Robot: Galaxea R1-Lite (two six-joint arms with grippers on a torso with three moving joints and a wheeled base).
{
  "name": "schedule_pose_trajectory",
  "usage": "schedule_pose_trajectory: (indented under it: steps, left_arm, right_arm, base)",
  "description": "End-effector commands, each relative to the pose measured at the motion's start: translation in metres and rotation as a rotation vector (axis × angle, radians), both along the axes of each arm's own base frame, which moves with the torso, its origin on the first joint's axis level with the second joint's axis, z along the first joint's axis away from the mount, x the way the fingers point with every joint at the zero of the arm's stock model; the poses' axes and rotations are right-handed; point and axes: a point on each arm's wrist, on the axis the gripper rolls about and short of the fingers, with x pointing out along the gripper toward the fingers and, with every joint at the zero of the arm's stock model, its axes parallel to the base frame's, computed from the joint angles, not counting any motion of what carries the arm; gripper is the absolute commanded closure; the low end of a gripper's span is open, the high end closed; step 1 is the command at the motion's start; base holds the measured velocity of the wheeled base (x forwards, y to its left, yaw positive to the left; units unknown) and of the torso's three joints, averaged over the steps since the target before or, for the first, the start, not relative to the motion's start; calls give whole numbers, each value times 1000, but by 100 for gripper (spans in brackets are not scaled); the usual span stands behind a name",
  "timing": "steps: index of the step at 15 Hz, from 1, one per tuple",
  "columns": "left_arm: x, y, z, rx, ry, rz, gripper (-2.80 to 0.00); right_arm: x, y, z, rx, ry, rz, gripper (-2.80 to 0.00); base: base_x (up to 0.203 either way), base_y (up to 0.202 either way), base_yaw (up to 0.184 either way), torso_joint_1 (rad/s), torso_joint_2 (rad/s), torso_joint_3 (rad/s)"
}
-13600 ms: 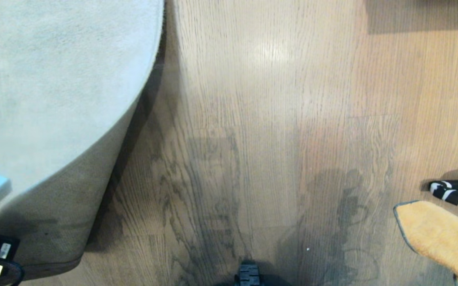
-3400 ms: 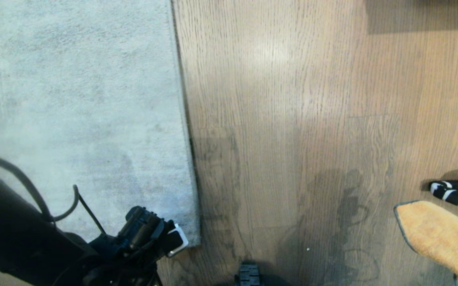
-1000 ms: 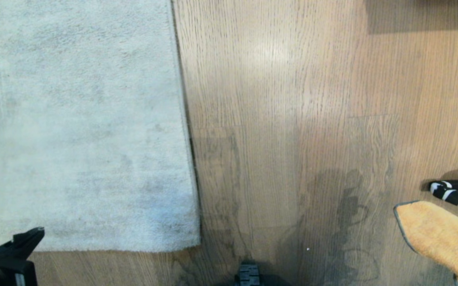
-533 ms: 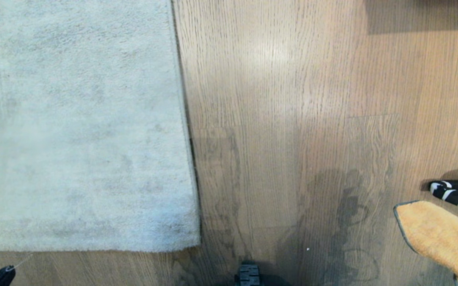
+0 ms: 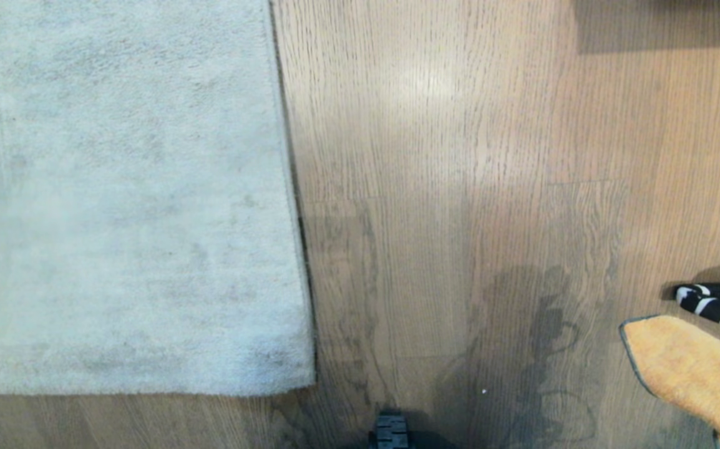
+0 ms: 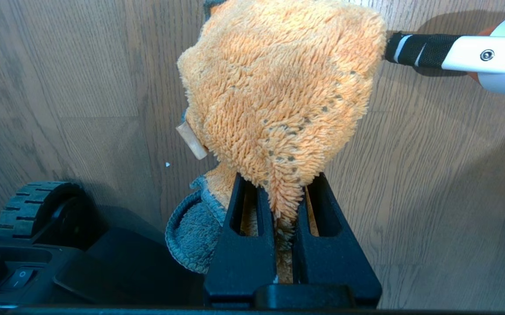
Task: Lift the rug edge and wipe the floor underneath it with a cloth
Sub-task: Put down the rag
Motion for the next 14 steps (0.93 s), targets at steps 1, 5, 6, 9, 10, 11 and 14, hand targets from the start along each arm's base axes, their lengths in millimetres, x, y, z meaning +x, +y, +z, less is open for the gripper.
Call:
schedule_pose_trajectory:
  steps: [1,5,6,9,10,11,14]
  left_arm:
    - [-11,0,-5,-11,-84,-12,0]
    - [-15,0,-8,-25,-89,-16,0]
    - [-15,0,-8,-25,-90,-15,0]
    - [-15,0,-8,-19,-91,-15,0]
    - [-15,0,-8,-19,-91,-15,0]
    - [-15,0,-8,-20,-91,-15,0]
    - [-15,0,-8,-19,-91,-15,0]
  right_arm:
    - [0,0,0,0,1,0,0]
    - [0,0,0,0,1,0,0]
    - [0,0,0,0,1,0,0]
    - [0,0,0,0,1,0,0]
    - [0,0,0,0,1,0,0]
    - [0,0,0,0,1,0,0]
    - [0,0,0,0,1,0,0]
  base:
    - [0,0,0,0,0,0]
    - [0,0,0,0,0,0]
    - [0,0,0,0,0,0]
    - [0,0,0,0,0,0]
    - [0,0,0,0,0,0]
    - [0,0,0,0,0,0]
    - [0,0,0,0,0,0]
